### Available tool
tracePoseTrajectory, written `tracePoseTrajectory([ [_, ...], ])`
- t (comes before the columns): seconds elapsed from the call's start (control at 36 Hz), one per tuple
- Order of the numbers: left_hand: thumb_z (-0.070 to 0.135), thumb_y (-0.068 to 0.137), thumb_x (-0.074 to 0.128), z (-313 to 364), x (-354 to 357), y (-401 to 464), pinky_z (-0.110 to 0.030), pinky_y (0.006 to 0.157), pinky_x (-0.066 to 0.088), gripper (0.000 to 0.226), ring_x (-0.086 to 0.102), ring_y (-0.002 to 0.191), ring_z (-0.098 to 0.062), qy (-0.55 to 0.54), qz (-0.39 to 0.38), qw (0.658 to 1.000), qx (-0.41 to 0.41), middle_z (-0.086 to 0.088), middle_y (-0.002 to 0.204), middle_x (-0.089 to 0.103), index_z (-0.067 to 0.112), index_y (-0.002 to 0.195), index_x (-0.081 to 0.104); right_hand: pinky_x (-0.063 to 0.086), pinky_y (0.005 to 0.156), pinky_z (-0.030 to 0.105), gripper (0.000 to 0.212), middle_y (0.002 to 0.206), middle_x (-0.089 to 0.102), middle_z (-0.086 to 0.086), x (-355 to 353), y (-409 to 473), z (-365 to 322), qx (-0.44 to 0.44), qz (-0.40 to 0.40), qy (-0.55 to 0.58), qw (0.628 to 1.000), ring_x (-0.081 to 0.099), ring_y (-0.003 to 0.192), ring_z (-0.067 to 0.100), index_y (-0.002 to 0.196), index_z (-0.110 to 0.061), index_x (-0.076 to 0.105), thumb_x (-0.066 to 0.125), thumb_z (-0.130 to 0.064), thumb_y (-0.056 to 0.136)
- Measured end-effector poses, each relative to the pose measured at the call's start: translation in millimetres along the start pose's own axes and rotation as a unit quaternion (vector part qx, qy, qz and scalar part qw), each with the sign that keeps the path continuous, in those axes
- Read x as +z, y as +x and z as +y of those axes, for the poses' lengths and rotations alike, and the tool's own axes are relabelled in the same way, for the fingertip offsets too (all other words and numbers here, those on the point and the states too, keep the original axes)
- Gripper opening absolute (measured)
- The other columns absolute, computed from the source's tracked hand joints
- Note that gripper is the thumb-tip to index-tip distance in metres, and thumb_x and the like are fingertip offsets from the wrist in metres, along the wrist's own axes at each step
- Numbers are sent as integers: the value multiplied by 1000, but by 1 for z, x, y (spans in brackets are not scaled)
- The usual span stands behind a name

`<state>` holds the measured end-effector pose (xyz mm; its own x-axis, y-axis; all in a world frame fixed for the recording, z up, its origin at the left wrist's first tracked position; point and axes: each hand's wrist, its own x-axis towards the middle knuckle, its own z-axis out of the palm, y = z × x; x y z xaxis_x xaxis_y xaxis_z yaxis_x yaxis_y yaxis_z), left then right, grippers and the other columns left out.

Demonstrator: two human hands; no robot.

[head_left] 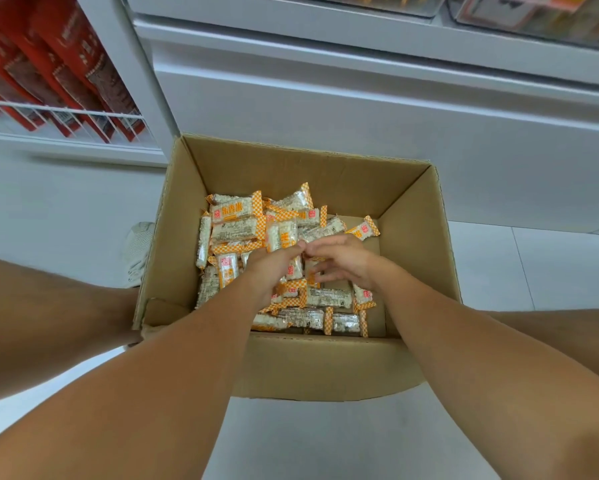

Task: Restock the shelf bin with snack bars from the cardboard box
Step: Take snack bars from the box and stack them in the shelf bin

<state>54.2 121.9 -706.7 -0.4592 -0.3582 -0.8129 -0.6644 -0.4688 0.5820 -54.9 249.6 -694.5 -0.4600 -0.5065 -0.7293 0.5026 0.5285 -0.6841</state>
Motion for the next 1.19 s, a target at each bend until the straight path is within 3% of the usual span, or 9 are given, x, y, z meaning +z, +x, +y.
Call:
tracePoseTrajectory([
  [0.14,52,78,79,3,-2,-2,-56,112,39,95,42,139,-36,6,5,1000,6,-9,150,46,10,151,36,54,72,30,34,108,68,7,-35,11,39,68,270,-325,904,66,94,23,110,-12,60,75,-29,84],
  [0.25,59,68,76,6,-2,-10,-57,106,45,92,59,125,-37,16,-27,999,-13,-9,134,62,17,144,47,55,83,33,65,129,59,10,-34,7,51,168,180,-382,891,62,114,29,132,-8,49,83,-29,80],
  [0.42,32,95,57,13,-2,-22,-44,78,62,44,72,77,-29,-28,-93,995,-32,-15,90,74,12,134,52,62,70,38,26,94,69,9,-22,9,31,105,216,-320,917,68,77,22,87,-14,61,82,-25,77],
  [0.53,30,91,50,18,-4,-29,-41,77,55,48,63,84,-28,-55,-128,989,-44,-13,96,66,6,132,57,61,71,31,26,96,76,7,-18,-12,-15,79,5,-56,995,74,82,18,96,-10,64,83,-18,80],
  [0.69,42,89,71,44,-5,-53,-20,56,54,47,75,79,-12,10,-178,984,-5,-1,96,78,15,126,66,62,82,30,19,92,73,7,-6,-36,-58,28,-132,-63,989,74,86,17,96,-3,66,76,1,81],
  [0.81,43,73,84,73,-20,-74,-33,99,38,61,41,141,-18,82,-150,985,34,0,150,49,14,124,64,60,76,25,27,98,73,4,-18,-68,-101,-8,-131,-250,959,72,87,11,102,-10,73,83,-3,77],
  [0.92,43,67,89,129,-29,-116,-47,116,32,48,44,141,-26,207,-236,946,86,-3,141,60,16,105,79,56,75,19,78,130,56,-2,-29,-112,-171,-173,-21,-370,913,64,103,13,135,-23,54,91,-9,68],
  [1.06,39,70,83,220,-35,-193,-26,94,52,44,65,109,-22,339,-292,882,146,-12,109,75,10,103,77,50,93,18,84,143,50,-19,-32,-169,-251,-251,-158,-344,891,45,132,-4,141,-39,52,85,-3,73],
  [1.19,22,70,76,283,-41,-257,-27,56,59,35,70,74,-19,272,-294,901,165,-11,93,71,5,100,71,56,92,42,60,119,58,-3,-32,-211,-302,-332,-163,-276,887,58,108,19,122,-27,69,84,-6,68],
])
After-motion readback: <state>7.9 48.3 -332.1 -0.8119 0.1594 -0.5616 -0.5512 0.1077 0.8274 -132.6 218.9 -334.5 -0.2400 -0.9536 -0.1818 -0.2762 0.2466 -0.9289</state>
